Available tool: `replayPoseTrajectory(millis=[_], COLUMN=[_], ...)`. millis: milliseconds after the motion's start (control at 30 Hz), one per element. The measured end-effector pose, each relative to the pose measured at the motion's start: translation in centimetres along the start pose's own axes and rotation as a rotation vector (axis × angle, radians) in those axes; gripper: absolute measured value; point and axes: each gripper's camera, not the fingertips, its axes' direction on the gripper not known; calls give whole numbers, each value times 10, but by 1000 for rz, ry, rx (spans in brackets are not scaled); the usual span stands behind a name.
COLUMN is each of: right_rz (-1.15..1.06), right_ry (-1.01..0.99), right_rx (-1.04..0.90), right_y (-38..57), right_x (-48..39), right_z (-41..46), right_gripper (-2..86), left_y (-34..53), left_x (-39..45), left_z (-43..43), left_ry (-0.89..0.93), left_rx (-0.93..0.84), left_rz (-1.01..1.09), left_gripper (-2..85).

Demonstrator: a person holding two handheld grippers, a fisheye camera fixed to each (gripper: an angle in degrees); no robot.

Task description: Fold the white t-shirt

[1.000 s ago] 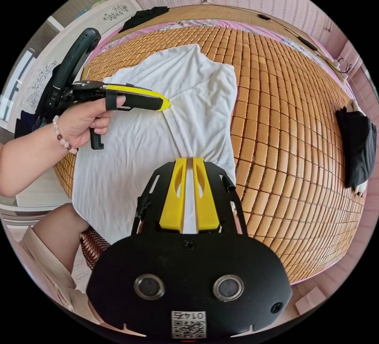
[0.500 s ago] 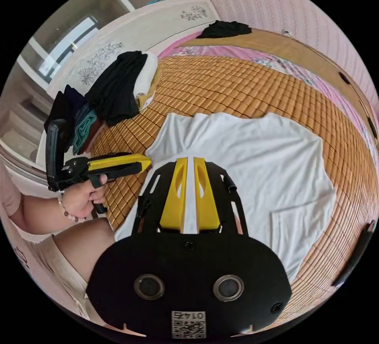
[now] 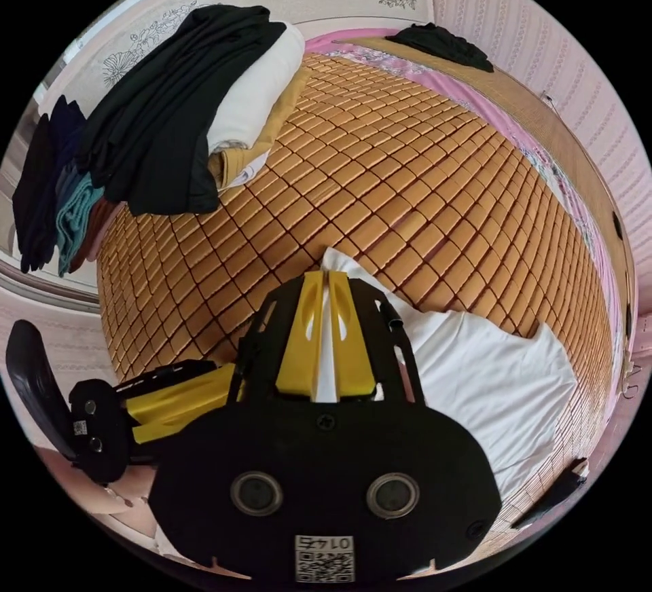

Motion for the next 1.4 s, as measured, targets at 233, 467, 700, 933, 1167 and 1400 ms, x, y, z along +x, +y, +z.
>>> replayPoseTrajectory(millis=[233,467,700,933,1167,1400], right_rz=[254,504,517,433,433,522], right_ry=[-215,-139,-179,-103,-78,-79], right_rx=[228,255,172,99,82,13], right_y=[41,167,185,124,106,125], right_x=[72,162,193,201,204,214], right_z=[-63,-123,-117,-93,-112,-114], right_gripper=[5,52,72,85,14,21], left_y=[12,25,21,25,23,7], left_x=[7,51,48,64,62,37], left_z=[-29,-42,-28,-5,-10,-24], left_ry=[90,318,230,146,40,186], left_rx=[147,98,-36,-174,-126,-173], left_rz=[161,482,457,520,564,506], left_gripper=[38,63,64,68,-3,-1])
